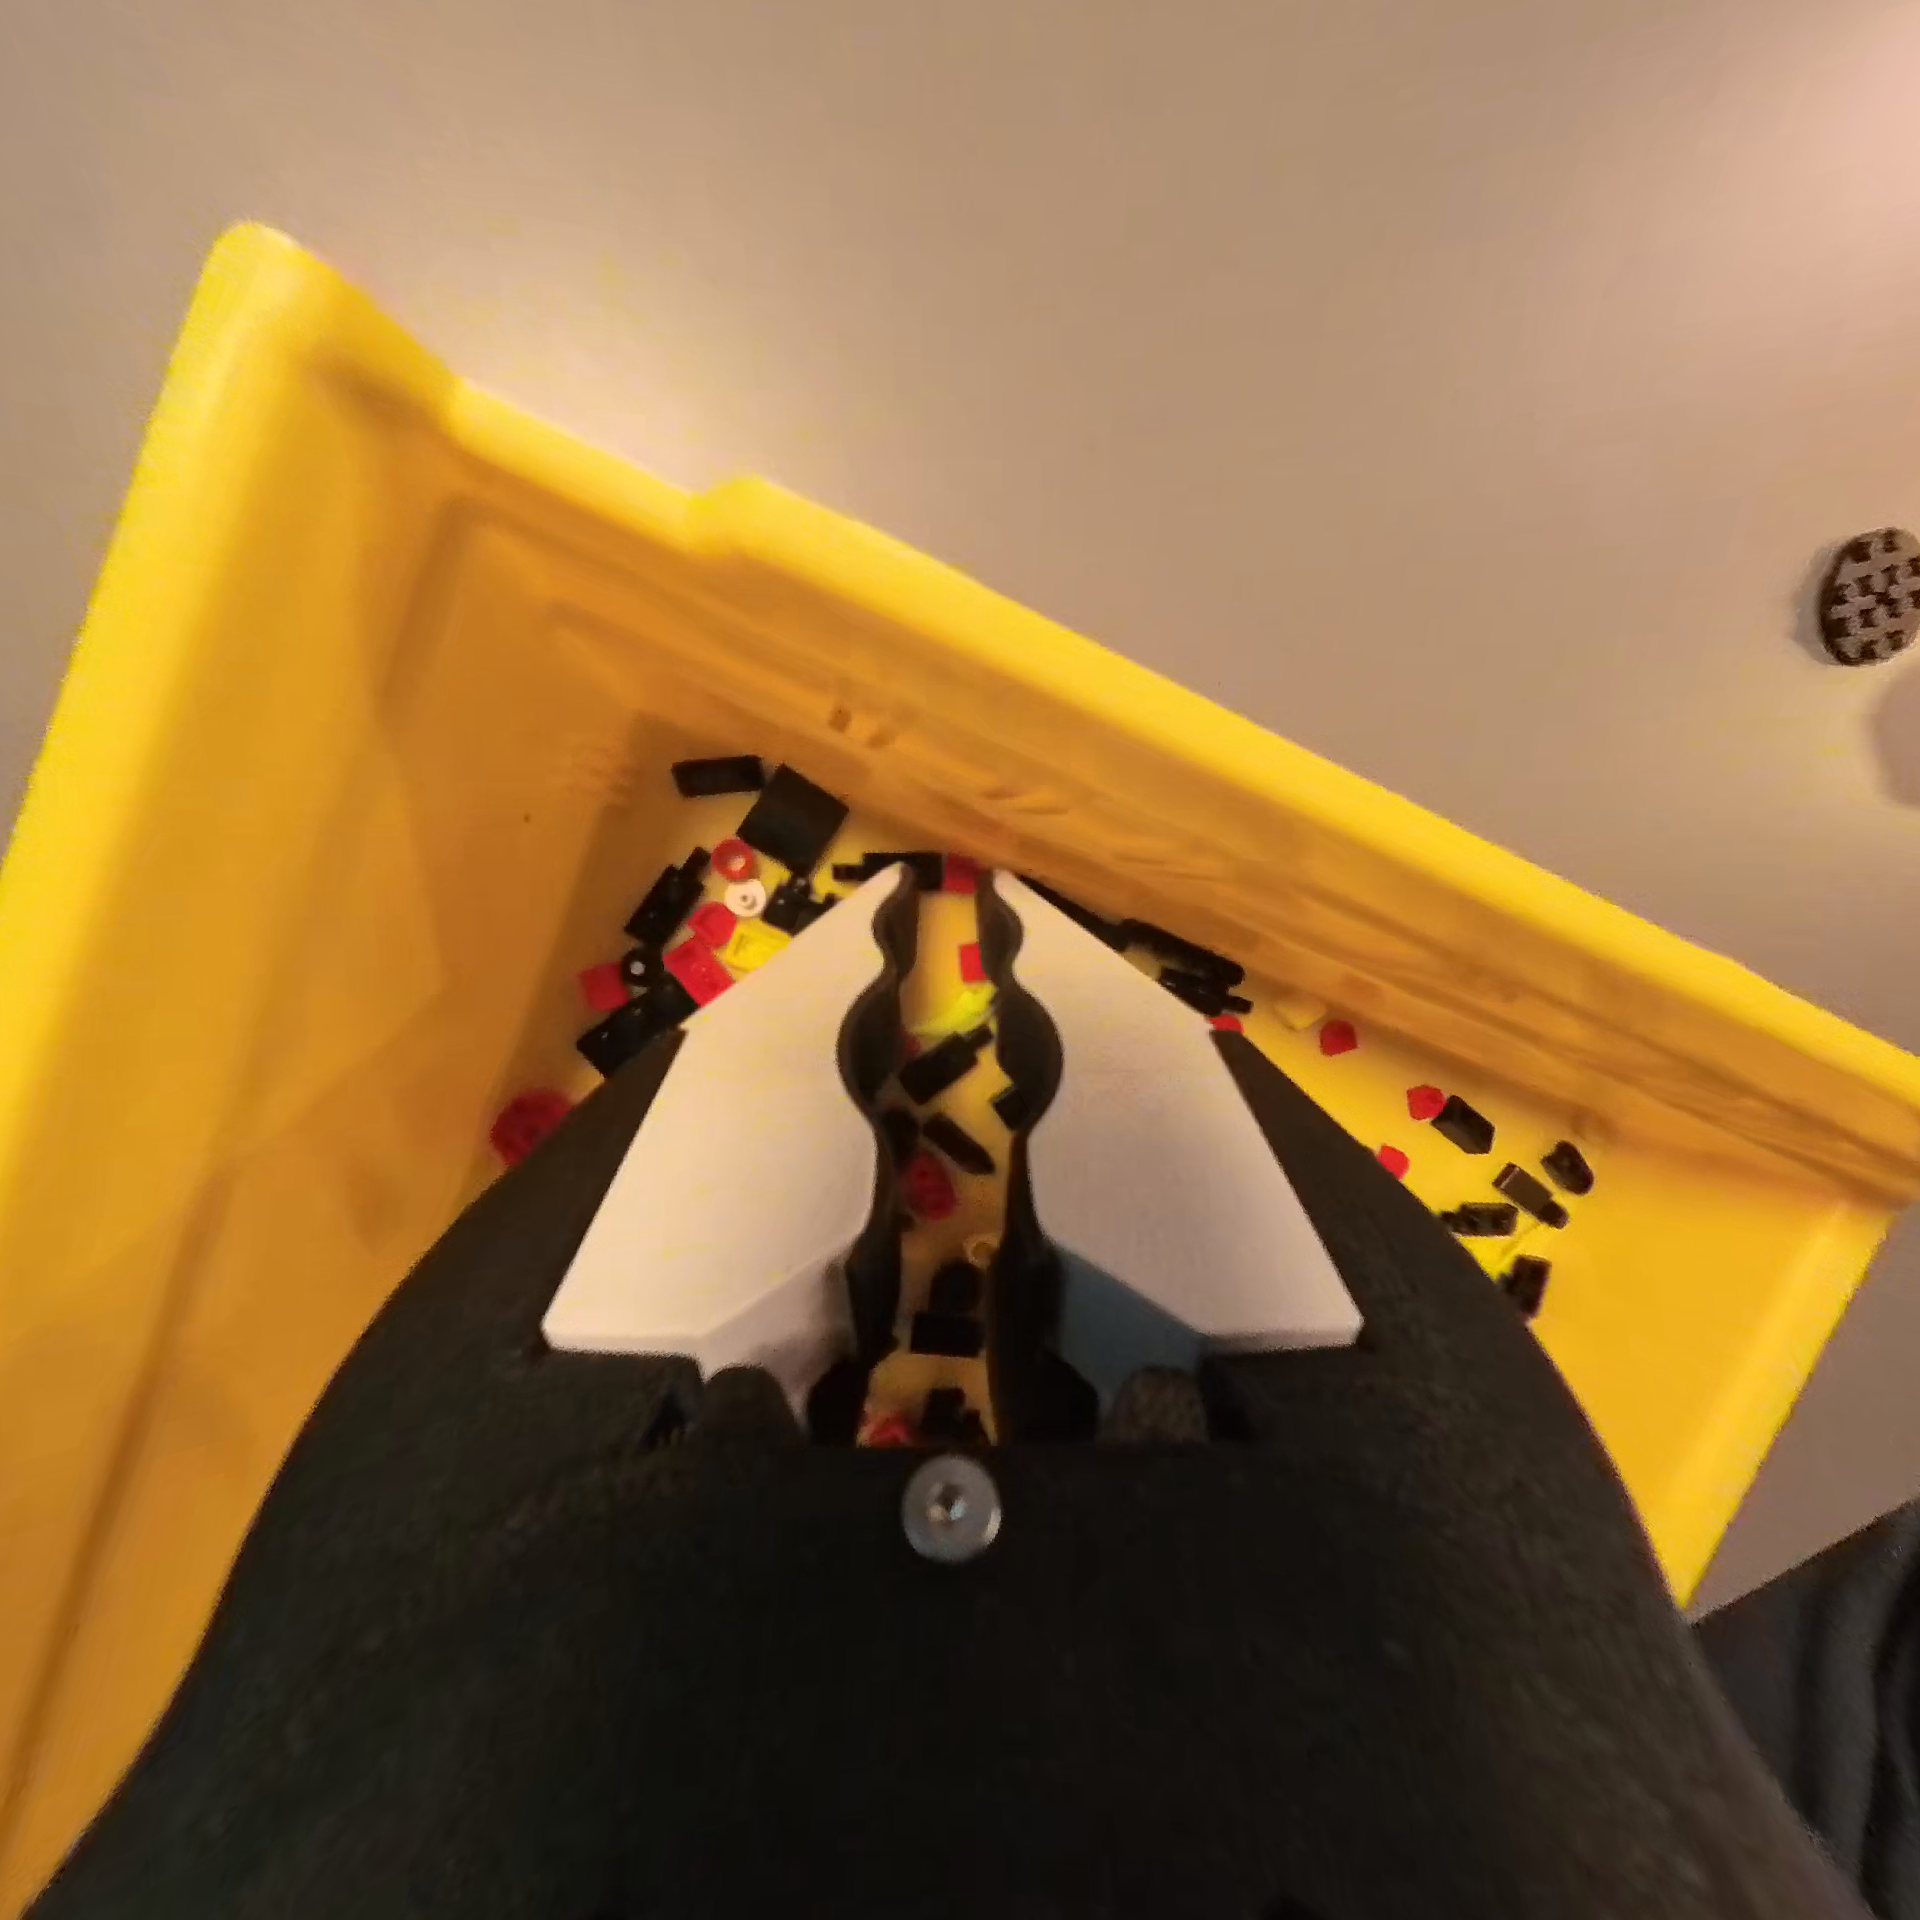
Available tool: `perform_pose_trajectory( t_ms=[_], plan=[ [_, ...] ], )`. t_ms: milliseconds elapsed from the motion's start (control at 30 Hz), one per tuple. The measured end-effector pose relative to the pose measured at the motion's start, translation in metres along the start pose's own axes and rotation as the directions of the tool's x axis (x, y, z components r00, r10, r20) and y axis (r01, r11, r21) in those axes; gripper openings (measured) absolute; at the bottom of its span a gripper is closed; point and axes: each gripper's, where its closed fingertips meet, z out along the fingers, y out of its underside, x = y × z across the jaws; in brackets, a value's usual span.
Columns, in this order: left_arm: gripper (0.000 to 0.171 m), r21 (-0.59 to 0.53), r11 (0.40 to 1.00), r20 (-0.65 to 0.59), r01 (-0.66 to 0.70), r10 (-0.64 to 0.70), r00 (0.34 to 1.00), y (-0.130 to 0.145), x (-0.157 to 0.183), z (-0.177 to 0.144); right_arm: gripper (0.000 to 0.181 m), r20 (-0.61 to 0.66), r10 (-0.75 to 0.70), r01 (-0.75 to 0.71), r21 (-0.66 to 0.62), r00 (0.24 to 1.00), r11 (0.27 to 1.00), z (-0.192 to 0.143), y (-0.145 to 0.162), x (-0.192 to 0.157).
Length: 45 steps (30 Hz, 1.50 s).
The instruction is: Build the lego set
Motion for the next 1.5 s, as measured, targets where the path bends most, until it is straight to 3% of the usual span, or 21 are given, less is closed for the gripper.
perform_pose_trajectory(
  t_ms=[333,533,633,767,1000,1133,1333,1500],
  plan=[
    [0.003,-0.174,0.981,-0.013,0.081,-0.085,0.996,0.026,0.005,0.001,0.003,0.004,-0.002,0.002,-0.001,1.0,1.0,0.0,0.0,-0.001],
    [0.0,-0.072,0.997,0.089,0.002,0.004,0.996,0.009,-0.015,-0.019,0.003,0.006,-0.006,0.006,-0.004,1.0,1.0,0.0,0.001,-0.001],
    [0.001,-0.081,0.993,0.054,-0.085,0.089,0.995,0.009,-0.011,-0.018,0.003,0.007,-0.007,0.007,-0.004,1.0,1.0,0.0,0.0,-0.001],
    [0.0,-0.166,0.963,0.121,-0.214,0.236,0.964,0.019,-0.02,-0.015,0.003,0.007,-0.008,0.008,-0.004,1.0,1.0,0.0,0.0,-0.001],
    [0.0,-0.233,0.954,0.083,-0.188,0.212,0.974,0.034,-0.016,-0.006,0.003,0.009,-0.011,0.011,-0.006,1.0,1.0,0.001,0.001,-0.002],
    [0.0,-0.159,0.977,-0.05,-0.142,0.135,0.99,0.028,0.003,-0.004,0.003,0.009,-0.012,0.012,-0.006,1.0,1.0,0.001,0.001,-0.002],
    [0.003,-0.186,0.977,0.038,-0.104,0.112,0.993,0.032,-0.018,-0.008,0.003,0.011,-0.014,0.014,-0.008,1.0,1.0,0.001,0.001,-0.003],
    [0.009,-0.193,0.978,0.029,-0.082,0.089,0.996,0.035,-0.02,-0.005,0.003,0.011,-0.015,0.015,-0.008,1.0,1.0,0.001,0.001,-0.003]
  ],
)
